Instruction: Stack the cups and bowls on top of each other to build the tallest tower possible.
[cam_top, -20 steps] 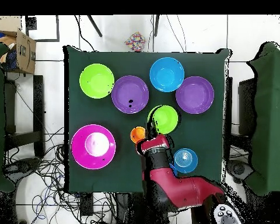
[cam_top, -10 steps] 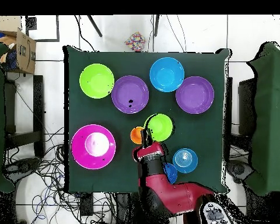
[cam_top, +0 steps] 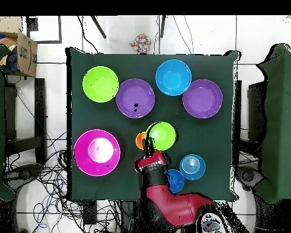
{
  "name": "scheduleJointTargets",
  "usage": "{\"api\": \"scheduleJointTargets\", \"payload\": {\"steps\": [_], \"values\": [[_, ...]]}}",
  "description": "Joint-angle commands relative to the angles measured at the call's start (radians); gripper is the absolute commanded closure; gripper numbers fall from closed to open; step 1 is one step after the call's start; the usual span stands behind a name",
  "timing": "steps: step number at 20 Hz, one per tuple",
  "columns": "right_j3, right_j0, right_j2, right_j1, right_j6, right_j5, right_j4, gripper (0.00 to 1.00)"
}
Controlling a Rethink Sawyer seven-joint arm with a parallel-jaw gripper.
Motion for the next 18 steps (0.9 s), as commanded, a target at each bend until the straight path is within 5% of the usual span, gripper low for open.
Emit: {"api": "scheduleJointTargets", "payload": {"steps": [1, 18], "values": [[0.006, 0.035, 0.005, 0.001, 0.119, 0.024, 0.040, 1.00], [0.021, 0.160, -0.038, -0.088, 0.161, 0.100, 0.114, 1.00]]}}
